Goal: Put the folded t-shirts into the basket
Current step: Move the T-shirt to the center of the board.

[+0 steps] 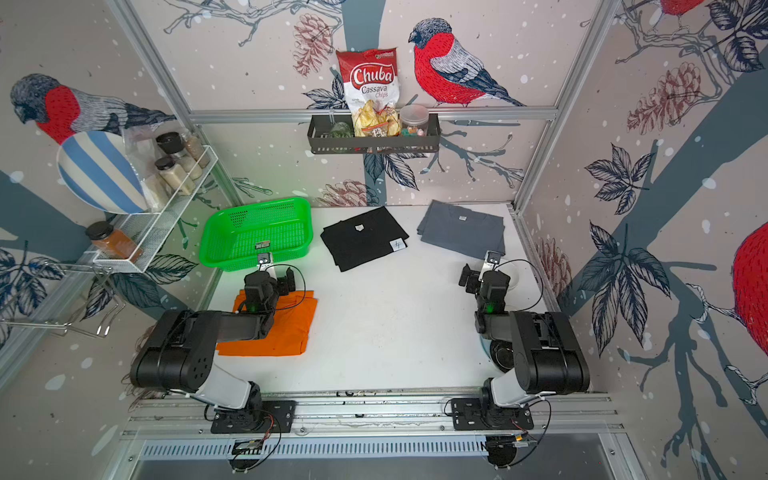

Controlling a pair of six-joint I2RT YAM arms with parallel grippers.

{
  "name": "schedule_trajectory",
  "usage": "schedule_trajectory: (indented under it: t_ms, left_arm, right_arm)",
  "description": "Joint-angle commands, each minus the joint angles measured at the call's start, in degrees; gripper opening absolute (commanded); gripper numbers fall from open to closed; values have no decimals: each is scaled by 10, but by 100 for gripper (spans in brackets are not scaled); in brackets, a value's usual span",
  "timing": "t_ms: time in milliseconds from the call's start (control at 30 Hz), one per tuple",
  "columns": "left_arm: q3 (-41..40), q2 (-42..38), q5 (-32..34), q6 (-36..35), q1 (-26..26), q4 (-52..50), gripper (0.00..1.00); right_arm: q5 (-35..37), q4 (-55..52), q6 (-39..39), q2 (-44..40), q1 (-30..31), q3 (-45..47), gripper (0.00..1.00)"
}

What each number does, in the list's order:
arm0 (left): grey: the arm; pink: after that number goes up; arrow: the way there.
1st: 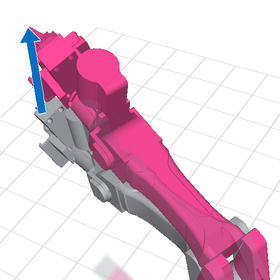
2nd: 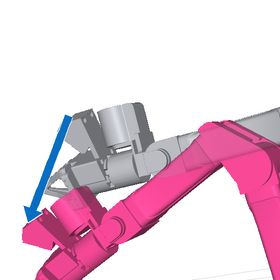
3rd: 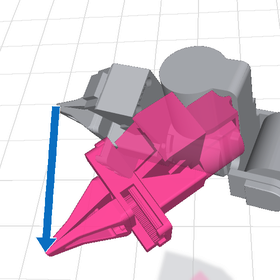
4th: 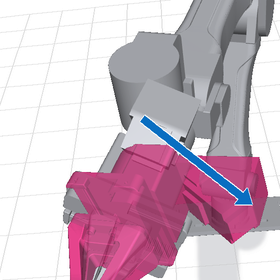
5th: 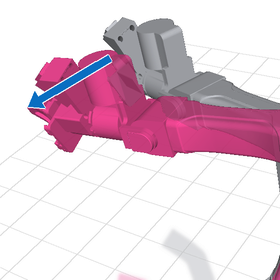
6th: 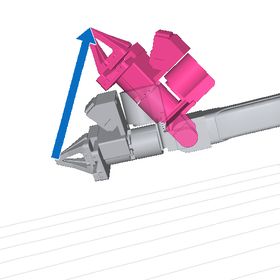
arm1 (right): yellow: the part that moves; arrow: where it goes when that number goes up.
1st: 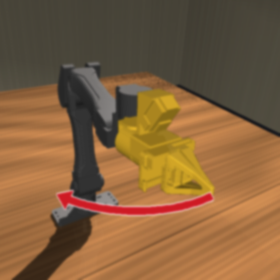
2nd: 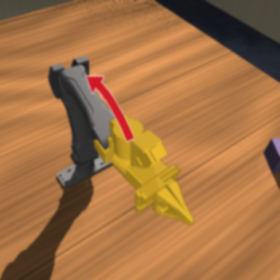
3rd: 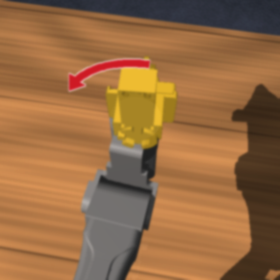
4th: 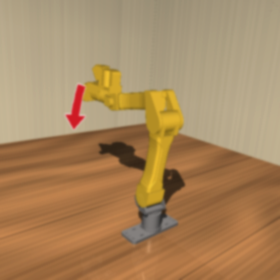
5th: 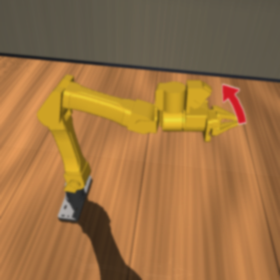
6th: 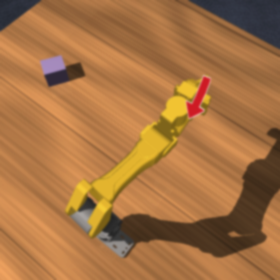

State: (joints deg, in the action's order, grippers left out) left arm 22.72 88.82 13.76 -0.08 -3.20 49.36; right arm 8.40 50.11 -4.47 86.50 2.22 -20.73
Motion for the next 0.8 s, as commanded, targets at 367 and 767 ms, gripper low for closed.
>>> schedule_trajectory:
  t_ms: [367, 767]
  left_arm:
    - [-1, -1, 4, -9, -3, 12, 97]
    - [-8, -22, -64, -38, -4, 4, 96]
  right_arm:
    - [14, 4, -16, -8, -8, 0, 100]
    - [62, -588, -171, -208, 0, -288, 100]
